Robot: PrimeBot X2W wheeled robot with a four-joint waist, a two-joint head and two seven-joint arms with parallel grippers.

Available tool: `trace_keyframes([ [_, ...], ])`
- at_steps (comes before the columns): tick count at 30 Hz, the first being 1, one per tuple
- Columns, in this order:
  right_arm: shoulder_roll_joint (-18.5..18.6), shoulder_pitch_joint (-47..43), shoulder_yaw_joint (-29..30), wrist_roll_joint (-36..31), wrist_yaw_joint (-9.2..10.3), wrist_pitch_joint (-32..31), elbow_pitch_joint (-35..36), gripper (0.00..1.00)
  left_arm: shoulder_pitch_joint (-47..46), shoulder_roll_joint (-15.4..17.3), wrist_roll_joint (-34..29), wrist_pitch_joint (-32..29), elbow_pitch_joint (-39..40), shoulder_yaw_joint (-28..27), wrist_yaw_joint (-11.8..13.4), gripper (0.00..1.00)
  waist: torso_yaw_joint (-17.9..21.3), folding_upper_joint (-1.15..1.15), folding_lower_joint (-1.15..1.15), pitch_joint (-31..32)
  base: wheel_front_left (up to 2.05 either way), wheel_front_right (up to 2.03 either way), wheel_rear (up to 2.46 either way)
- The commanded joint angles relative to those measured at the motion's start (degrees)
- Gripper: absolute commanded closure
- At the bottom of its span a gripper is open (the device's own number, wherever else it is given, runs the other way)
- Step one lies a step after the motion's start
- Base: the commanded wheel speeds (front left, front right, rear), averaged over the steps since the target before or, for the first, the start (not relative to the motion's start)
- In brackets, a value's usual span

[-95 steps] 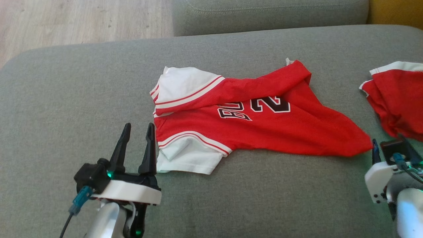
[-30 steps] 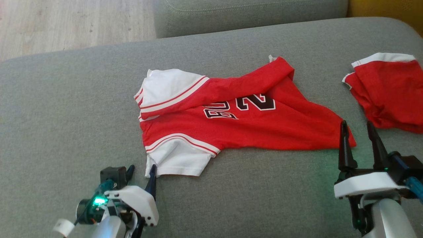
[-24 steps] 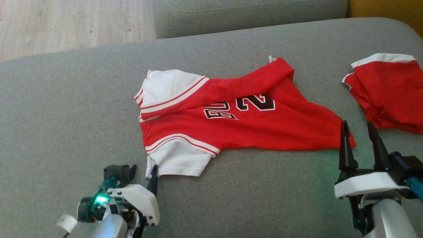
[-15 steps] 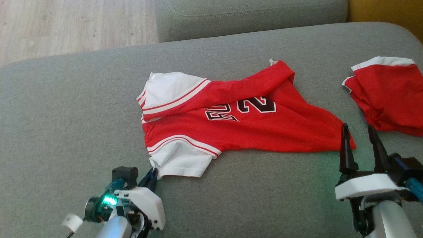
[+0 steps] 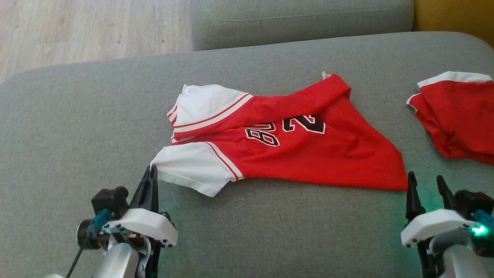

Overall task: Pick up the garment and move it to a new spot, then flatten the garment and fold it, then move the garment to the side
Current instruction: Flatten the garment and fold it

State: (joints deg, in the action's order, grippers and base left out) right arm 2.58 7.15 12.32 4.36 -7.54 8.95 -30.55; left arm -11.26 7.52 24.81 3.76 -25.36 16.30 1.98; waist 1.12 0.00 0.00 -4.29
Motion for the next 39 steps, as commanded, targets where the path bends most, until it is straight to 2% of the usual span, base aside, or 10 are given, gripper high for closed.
trace_keyframes([
  [1, 0.3, 3.33, -1.12, -0.05, 0.05, -0.35, 0.56, 0.0, -1.04, 1.11, 0.47, 1.13, 2.35, -2.44, 0.11, 1.0, -0.24, 0.0, 0.0, -0.23, 0.0, 0.0, 0.0],
  [12, 0.3, 8.31, -2.82, 1.02, 0.05, -4.4, -11.73, 0.0, -1.7, 0.58, 0.75, 2.6, 3.1, -1.14, -0.77, 1.0, -1.43, 0.0, 0.0, -0.74, 0.0, 0.0, 0.0],
  [18, 0.3, 10.3, -3.51, 1.51, 0.05, -4.63, -16.56, 0.0, -1.99, 0.58, 0.98, 3.04, 3.11, -0.88, -0.85, 1.0, -1.7, 0.0, 0.0, -1.09, 0.0, 0.0, 0.0],
  [19, 0.3, 10.65, -3.72, 1.68, 0.05, -4.51, -17.18, 0.12, -2.05, 0.61, 1.03, 3.08, 3.09, -0.87, -0.86, 1.0, -1.73, 0.0, 0.0, -1.19, 0.0, 0.0, 0.0],
  [20, 0.3, 10.99, -4.1, 1.89, 0.05, -4.4, -17.76, 0.62, -2.13, 0.65, 1.08, 3.12, 3.05, -0.86, -0.87, 1.0, -1.76, 0.0, 0.0, -1.25, 0.0, 0.0, 0.0],
  [21, 0.3, 11.29, -4.7, 2.05, 0.05, -4.33, -18.3, 0.96, -2.21, 0.7, 1.14, 3.19, 2.98, -0.88, -0.87, 1.0, -1.78, 0.0, 0.0, -1.28, 0.0, 0.0, 0.0],
  [22, 0.3, 11.54, -5.38, 2.2, 0.05, -4.21, -18.73, 1.0, -2.28, 0.74, 1.23, 3.29, 2.92, -0.94, -0.85, 1.0, -1.78, 0.0, 0.0, -1.26, 0.0, 0.0, 0.0],
  [29, 0.3, 13.31, -10.0, 6.16, 0.05, 0.22, -16.4, 1.0, -2.62, 0.24, 5.19, 4.12, 3.68, -3.39, -1.97, 1.0, -0.97, 0.0, 0.0, -0.07, 0.0, 0.0, 0.0],
  [34, 0.3, 14.85, -12.95, 8.11, 0.05, 2.74, -10.24, 1.0, -3.96, -0.12, 9.16, 4.34, 7.21, -5.77, -3.7, 1.0, -0.32, 0.0, 0.0, 1.33, 0.0, 0.0, 0.0],
  [39, 0.36, 17.33, -15.25, 8.71, 0.05, 3.44, 0.9, 1.0, -7.85, 0.09, 12.94, 5.0, 15.14, -9.27, -4.45, 1.0, 0.07, 0.0, 0.0, 3.4, 0.0, 0.0, 0.0],
])
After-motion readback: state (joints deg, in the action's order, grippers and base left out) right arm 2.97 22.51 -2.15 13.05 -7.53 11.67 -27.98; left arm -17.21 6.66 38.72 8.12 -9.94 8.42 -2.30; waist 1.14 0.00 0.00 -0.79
